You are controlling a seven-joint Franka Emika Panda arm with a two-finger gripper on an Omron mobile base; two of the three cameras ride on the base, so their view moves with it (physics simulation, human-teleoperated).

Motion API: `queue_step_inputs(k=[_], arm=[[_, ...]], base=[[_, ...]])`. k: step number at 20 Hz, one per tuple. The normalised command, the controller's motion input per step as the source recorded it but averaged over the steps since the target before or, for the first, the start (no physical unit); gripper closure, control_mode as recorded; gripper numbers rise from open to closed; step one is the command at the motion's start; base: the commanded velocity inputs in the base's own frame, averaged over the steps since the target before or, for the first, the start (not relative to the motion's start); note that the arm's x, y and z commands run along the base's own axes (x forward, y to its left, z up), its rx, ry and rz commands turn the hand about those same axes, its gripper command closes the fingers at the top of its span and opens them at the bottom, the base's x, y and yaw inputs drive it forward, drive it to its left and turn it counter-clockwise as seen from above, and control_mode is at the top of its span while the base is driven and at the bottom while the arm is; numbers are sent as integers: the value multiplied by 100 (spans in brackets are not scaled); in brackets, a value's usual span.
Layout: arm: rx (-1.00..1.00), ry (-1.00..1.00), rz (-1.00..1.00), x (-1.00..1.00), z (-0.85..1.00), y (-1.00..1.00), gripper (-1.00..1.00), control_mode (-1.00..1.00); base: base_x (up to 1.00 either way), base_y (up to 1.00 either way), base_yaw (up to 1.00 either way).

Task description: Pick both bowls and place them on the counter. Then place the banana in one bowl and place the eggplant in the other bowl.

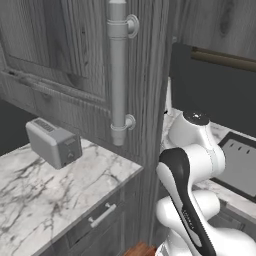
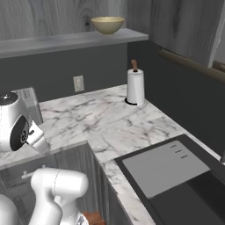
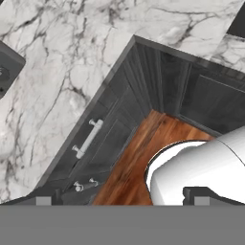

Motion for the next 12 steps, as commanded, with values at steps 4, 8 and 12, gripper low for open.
queue_step_inputs(k=[4,8,12], arm=[[0,0,0,0,0,0,-100,100],[0,0,0,0,0,0,-100,100],[0,0,0,0,0,0,-100,100]], base=[[88,6,10],[86,18,18],[76,24,18]])
